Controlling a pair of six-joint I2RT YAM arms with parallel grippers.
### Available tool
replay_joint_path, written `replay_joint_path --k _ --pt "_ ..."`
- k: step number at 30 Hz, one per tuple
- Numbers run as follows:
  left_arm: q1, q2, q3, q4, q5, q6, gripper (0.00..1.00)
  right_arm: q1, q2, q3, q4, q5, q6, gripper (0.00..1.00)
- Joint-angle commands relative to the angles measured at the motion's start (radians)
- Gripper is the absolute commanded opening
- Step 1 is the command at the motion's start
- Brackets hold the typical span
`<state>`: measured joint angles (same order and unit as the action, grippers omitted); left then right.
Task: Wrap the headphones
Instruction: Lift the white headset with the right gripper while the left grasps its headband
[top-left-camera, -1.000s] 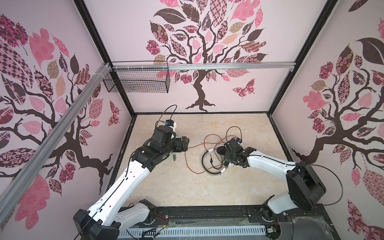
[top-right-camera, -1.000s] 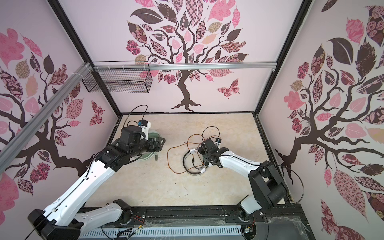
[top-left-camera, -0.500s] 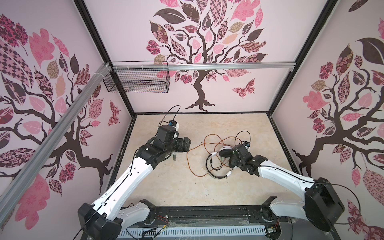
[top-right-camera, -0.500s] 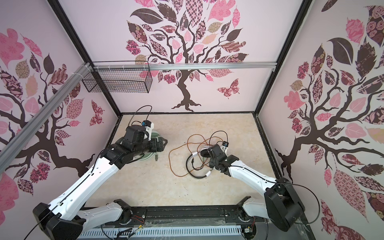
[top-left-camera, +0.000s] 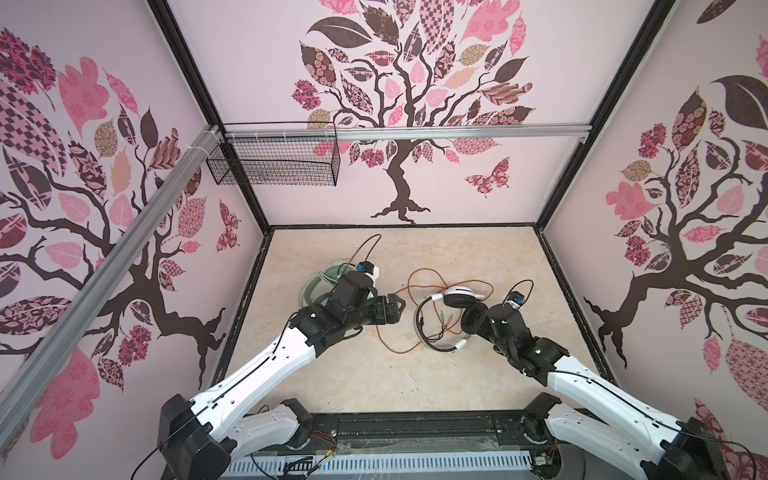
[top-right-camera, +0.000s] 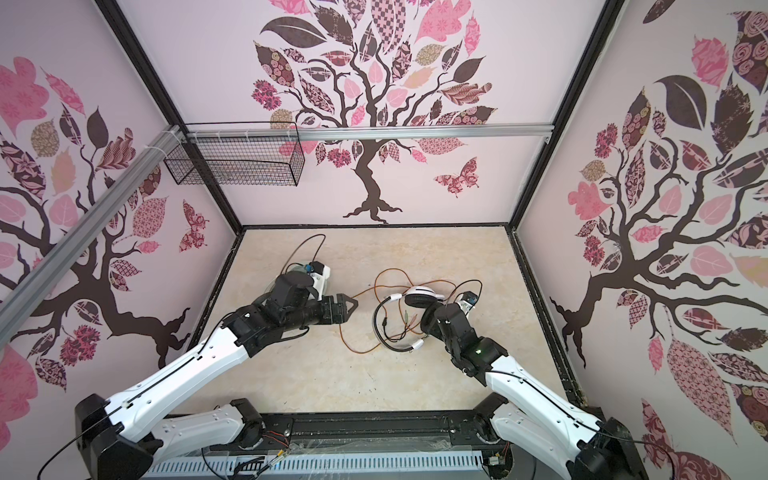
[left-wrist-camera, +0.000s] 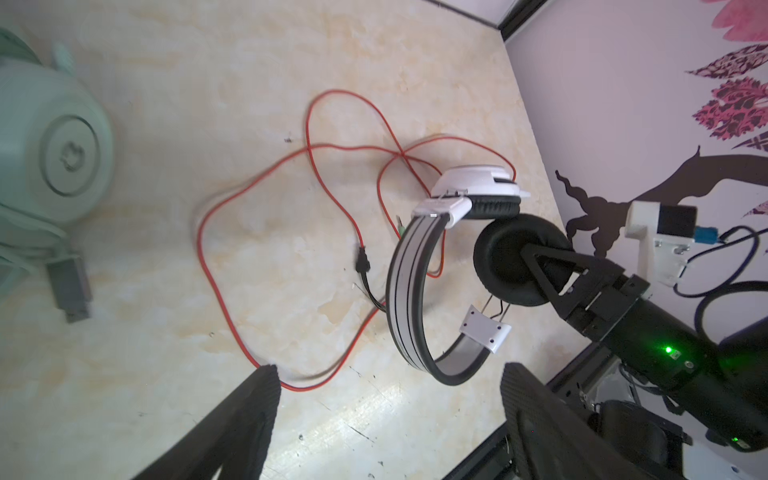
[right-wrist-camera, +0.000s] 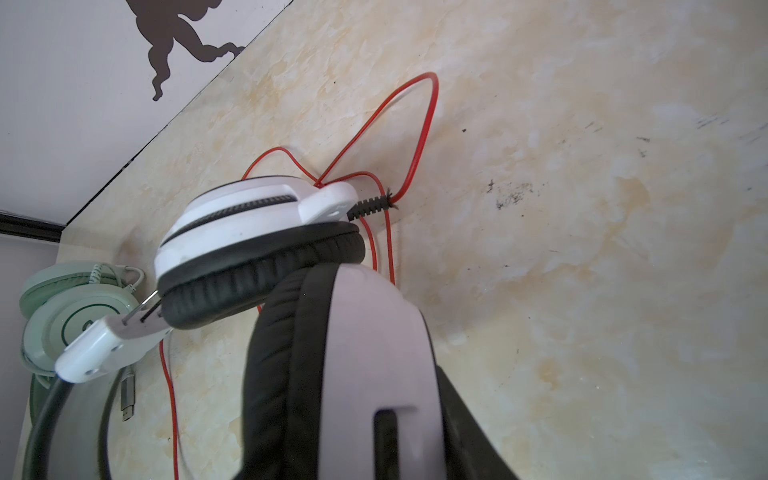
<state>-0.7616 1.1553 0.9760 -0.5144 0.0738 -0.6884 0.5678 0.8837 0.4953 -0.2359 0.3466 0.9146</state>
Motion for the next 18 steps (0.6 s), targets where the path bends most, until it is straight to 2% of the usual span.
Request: replay_joint_path --k 1,4,6,10,18 --pt "-0.085 0.053 -0.038 0.094 0.003 -0.153 0.88 -0.002 -0.029 0.017 0.082 0.011 0.058 0.41" --pt "-0.13 0.142 -0.006 0.063 -0.017 -0.279 0.88 -0.002 -0.033 0.006 0.093 0.008 0.075 0.41" --pt "-0.14 0.203 0.022 0.04 0.007 -0.34 0.88 -0.001 -0.037 0.004 0.092 0.006 0.071 0.41" --pt "-0.156 0.294 0.047 0.043 0.058 -0.403 0.88 -0.002 -0.053 -0.001 0.078 0.022 0.071 0.41" --pt "-0.186 0.414 0.109 -0.019 0.027 -0.478 0.87 -0.001 -0.097 -0.017 0.064 0.039 0.065 0.41"
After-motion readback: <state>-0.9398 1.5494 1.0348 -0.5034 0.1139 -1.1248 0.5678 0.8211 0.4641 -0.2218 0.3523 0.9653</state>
